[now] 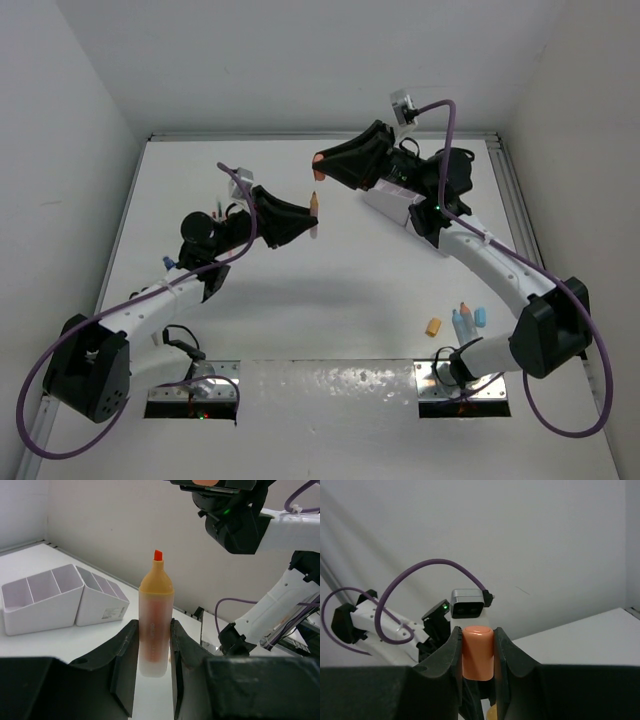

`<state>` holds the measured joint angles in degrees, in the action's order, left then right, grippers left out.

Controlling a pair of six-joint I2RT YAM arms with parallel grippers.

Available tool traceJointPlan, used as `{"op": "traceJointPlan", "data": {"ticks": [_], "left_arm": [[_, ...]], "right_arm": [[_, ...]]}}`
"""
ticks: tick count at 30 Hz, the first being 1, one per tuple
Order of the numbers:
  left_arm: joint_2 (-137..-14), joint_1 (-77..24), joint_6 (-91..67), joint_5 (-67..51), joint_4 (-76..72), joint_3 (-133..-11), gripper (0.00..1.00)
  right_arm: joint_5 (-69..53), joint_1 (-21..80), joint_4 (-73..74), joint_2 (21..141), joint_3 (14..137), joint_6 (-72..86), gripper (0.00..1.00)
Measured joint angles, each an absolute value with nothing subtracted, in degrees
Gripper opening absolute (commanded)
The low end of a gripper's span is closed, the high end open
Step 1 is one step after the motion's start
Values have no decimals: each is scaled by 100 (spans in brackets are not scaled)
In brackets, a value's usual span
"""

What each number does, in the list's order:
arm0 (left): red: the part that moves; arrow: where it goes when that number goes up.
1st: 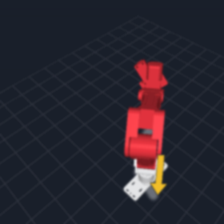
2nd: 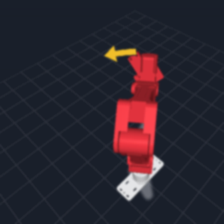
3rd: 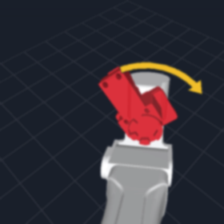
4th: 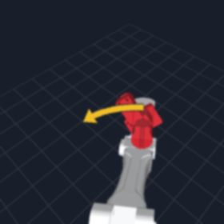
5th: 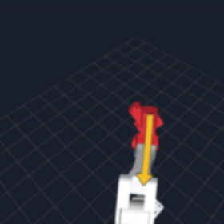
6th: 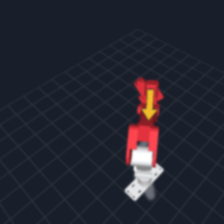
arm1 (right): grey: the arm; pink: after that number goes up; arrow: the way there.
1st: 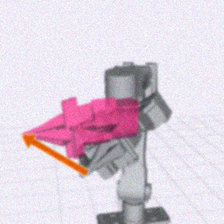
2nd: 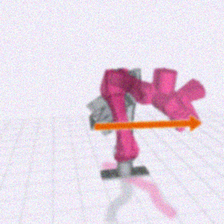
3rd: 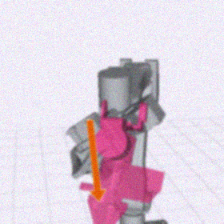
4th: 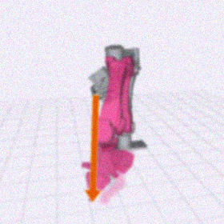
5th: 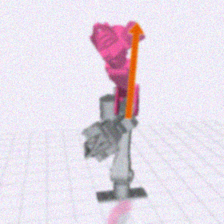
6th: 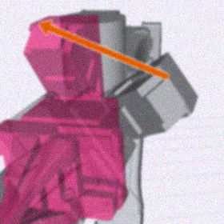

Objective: Sort the stationery into containers
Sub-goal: Close the pen cap on the pen.

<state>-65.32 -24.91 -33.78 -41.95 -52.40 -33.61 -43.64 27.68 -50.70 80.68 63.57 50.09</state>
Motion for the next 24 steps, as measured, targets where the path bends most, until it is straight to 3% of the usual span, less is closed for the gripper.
{"op": "traceJointPlan", "data": {"ticks": [9,24], "left_arm": [[-6536,-2740,-3374,-4058,-5513,-3361,0],[-6525,-2720,-3374,-3922,-5546,-3361,0]], "right_arm": [[-4593,2792,-5948,8458,6353,5671,0],[-4716,2849,-6154,8731,6302,5920,0]]}}
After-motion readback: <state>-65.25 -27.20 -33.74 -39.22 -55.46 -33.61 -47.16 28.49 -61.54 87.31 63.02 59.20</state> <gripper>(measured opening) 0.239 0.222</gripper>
